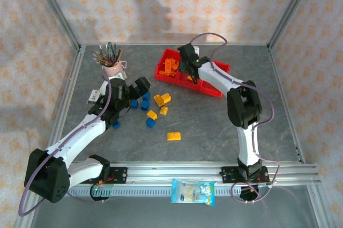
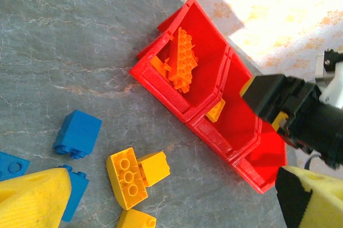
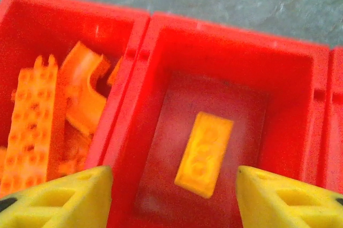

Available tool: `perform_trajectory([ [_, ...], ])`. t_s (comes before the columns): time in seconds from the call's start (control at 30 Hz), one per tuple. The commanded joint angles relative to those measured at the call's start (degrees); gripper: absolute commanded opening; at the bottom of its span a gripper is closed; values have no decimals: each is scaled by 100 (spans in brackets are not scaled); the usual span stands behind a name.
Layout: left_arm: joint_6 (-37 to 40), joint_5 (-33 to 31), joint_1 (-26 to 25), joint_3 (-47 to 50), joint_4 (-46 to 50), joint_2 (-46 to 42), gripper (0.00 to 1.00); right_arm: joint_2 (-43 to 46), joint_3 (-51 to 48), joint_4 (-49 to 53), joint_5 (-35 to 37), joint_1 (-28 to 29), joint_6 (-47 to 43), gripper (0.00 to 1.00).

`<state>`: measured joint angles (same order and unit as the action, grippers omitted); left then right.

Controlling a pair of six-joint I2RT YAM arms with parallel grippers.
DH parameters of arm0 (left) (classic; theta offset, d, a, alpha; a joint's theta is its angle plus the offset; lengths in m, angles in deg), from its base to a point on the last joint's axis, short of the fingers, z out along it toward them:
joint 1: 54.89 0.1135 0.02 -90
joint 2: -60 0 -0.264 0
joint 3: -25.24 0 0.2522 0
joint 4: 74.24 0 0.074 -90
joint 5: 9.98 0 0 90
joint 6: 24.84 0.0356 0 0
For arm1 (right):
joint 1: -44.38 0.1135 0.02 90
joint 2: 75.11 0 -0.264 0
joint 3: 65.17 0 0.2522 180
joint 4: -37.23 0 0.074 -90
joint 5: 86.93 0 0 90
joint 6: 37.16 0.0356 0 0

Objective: Sort the legos into containers by color
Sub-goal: Place the lego in the container, then pick up the lego from the center of the table.

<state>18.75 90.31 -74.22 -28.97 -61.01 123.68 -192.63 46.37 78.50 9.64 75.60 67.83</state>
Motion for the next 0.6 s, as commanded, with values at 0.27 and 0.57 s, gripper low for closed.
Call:
perform_trajectory([
  [0.27,-51,-205,104,523,308,-879,99,904,-1391,-295,-726,1120,-226,71],
  [0.57,-206,-316,131,812,332,-1182,99,293,-1166,-405,-1071,1288,-194,77],
])
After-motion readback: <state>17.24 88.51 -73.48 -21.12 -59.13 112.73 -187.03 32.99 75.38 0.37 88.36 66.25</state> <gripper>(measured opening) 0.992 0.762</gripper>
